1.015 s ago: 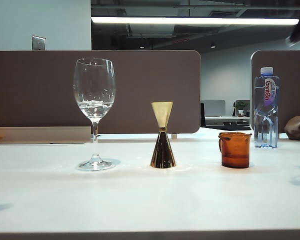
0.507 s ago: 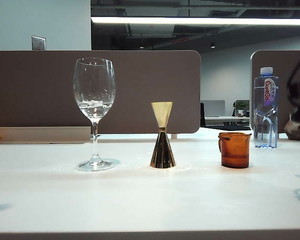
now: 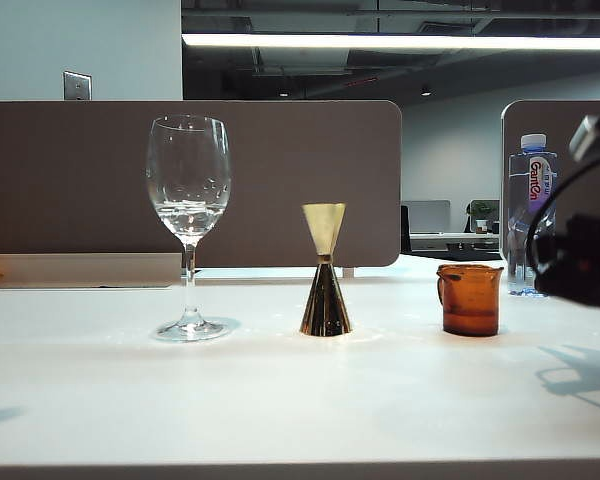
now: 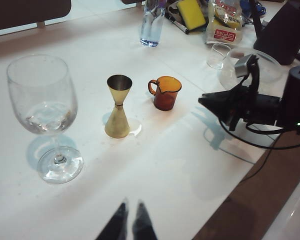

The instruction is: Pick up the small amber measuring cup and pour the water in it into the jigger, then pick up the jigger and pour the water in it into the wine glass.

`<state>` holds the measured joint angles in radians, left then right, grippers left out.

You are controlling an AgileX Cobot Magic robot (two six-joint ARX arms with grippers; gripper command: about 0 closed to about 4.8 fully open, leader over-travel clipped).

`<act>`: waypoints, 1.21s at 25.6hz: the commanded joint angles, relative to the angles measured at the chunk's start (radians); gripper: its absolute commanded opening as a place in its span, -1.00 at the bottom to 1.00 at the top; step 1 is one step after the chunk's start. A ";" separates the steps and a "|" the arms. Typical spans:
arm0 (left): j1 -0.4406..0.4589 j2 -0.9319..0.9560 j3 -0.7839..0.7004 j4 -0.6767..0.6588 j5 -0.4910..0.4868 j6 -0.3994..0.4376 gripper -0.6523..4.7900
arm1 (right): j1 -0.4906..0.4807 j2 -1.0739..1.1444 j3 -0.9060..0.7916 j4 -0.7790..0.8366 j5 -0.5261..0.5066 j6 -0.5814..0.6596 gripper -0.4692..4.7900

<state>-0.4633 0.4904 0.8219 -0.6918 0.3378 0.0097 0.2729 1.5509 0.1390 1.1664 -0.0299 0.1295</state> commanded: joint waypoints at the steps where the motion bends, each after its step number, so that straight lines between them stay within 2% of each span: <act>1: 0.000 0.000 0.002 0.013 0.003 0.001 -0.67 | 0.000 0.091 0.029 0.080 -0.003 -0.003 -0.07; 4: 0.000 0.000 0.002 0.013 0.002 0.001 -0.67 | 0.000 0.158 0.088 0.089 -0.029 -0.004 0.37; 7: 0.000 0.000 0.002 0.013 0.003 0.001 -0.67 | 0.000 0.191 0.152 0.087 -0.052 -0.036 0.59; 16: 0.000 0.000 0.002 0.013 0.002 0.001 -0.67 | 0.000 0.275 0.247 0.085 -0.104 -0.056 0.60; 27: 0.000 0.000 0.002 0.013 0.003 0.001 -0.66 | 0.000 0.364 0.325 0.082 -0.107 -0.056 0.59; 30: 0.000 0.000 0.002 0.013 0.003 0.001 -0.67 | 0.000 0.375 0.354 0.062 -0.107 -0.055 0.54; 31: 0.000 0.000 0.002 0.013 0.003 0.001 -0.67 | 0.000 0.377 0.358 0.063 -0.107 -0.055 0.46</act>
<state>-0.4637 0.4908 0.8219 -0.6922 0.3378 0.0097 0.2726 1.9251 0.4919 1.2270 -0.1333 0.0769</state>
